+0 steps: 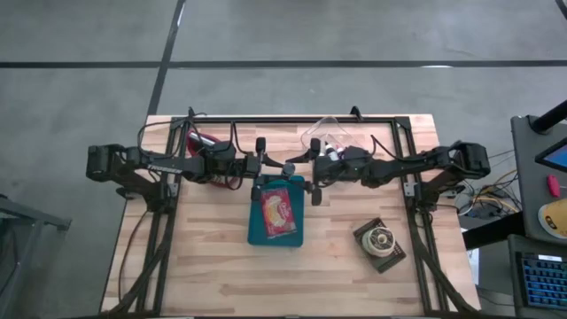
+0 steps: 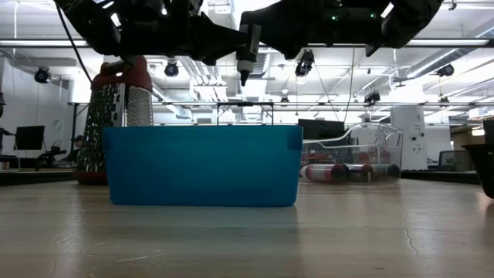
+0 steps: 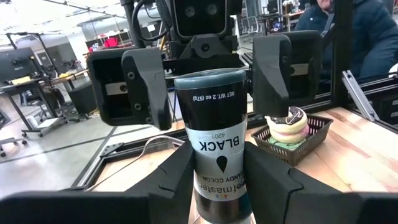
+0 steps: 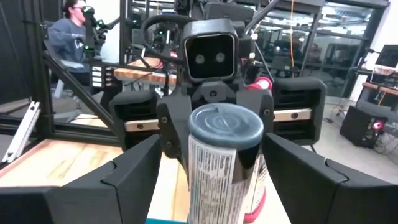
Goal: Pick & Place Food Item
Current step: Put the black food coloring bottle into the transparent bin
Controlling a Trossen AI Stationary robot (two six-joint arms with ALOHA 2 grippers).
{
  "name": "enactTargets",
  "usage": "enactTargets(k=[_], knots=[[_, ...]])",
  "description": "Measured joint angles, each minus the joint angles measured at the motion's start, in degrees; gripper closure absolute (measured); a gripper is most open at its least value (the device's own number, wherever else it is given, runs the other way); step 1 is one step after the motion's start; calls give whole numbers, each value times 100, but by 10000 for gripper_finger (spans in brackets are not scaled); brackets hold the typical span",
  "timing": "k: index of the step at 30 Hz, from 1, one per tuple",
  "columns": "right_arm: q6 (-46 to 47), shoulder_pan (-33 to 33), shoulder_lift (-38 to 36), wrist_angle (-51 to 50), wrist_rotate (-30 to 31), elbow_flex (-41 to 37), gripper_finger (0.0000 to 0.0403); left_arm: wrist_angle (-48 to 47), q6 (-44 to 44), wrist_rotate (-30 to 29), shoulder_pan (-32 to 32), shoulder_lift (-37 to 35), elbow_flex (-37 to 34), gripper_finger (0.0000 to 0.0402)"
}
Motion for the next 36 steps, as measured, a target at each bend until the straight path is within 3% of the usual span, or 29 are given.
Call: enactTargets(k=[24, 36], knots=[[54, -22, 88, -92, -136, 112, 189, -39, -15, 17, 0, 0, 0, 278], [43, -24, 88, -152, -119, 173, 286, -35, 2, 39, 0, 0, 0, 278]])
